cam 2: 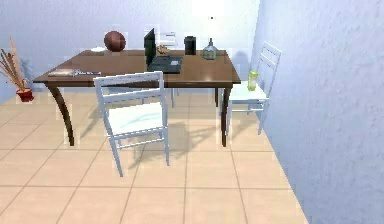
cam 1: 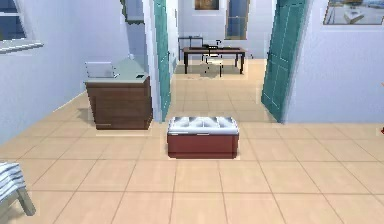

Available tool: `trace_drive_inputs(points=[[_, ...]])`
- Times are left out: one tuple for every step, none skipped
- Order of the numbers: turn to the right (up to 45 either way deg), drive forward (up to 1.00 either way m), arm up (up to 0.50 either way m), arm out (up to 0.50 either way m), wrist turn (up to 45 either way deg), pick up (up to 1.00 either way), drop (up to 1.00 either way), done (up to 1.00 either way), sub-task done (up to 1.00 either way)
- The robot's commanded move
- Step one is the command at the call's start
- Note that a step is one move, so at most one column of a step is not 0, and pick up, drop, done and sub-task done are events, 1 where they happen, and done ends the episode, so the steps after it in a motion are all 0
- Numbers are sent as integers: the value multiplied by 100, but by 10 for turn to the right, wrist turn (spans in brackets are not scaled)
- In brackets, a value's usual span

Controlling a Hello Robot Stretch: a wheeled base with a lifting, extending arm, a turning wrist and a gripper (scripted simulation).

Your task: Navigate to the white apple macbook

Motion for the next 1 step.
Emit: trace_drive_inputs(points=[[0, 20, 0, 0, 0, 0, 0, 0, 0]])
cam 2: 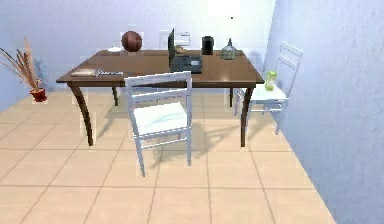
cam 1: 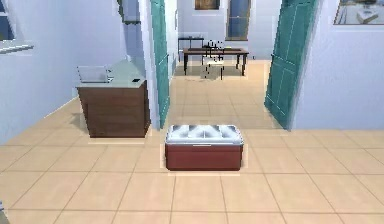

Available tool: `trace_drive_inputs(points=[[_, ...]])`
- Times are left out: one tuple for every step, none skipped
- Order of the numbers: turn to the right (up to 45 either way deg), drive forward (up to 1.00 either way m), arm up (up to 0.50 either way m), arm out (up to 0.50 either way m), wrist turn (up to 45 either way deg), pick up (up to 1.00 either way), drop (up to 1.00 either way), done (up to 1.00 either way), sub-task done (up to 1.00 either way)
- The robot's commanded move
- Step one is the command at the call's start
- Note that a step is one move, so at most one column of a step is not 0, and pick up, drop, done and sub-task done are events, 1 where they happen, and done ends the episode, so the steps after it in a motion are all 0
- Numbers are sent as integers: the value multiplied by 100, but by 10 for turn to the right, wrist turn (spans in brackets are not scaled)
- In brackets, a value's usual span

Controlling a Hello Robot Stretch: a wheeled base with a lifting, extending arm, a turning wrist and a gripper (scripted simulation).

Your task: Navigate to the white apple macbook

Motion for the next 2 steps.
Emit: trace_drive_inputs(points=[[-210, 0, 0, 0, 0, 0, 0, 0, 0], [-30, 0, 0, 0, 0, 0, 0, 0, 0]])
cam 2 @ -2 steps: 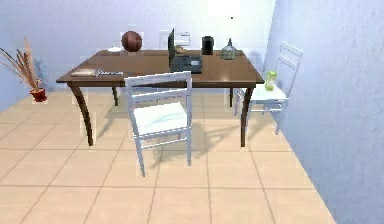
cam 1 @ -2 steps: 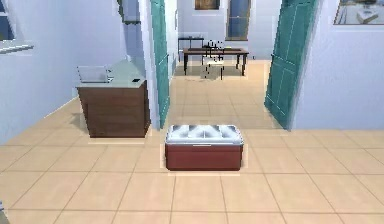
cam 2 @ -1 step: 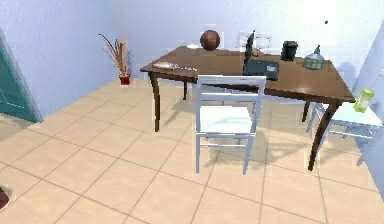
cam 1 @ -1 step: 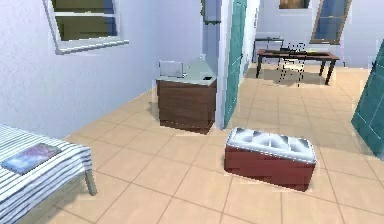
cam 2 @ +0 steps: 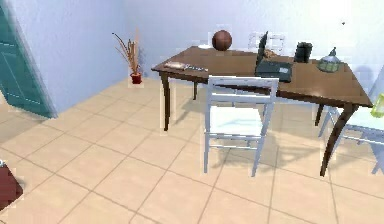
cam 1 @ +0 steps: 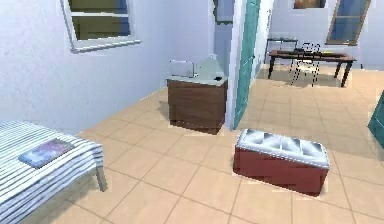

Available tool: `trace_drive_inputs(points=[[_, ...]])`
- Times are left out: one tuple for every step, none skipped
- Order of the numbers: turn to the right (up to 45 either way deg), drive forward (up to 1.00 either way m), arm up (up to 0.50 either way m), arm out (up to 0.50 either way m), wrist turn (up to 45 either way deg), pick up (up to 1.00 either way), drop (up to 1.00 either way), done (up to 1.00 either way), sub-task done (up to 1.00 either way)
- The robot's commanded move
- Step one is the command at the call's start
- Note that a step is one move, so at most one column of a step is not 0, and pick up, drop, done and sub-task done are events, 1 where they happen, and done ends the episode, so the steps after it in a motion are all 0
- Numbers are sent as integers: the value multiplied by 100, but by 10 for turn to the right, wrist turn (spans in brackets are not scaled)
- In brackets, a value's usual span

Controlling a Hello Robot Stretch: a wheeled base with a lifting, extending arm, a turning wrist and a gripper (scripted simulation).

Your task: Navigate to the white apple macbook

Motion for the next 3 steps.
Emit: trace_drive_inputs(points=[[0, 100, 0, 0, 0, 0, 0, 0, 0], [0, 90, 0, 0, 0, 0, 0, 0, 0], [0, 0, 0, 0, 0, 0, 0, 100, 0]])
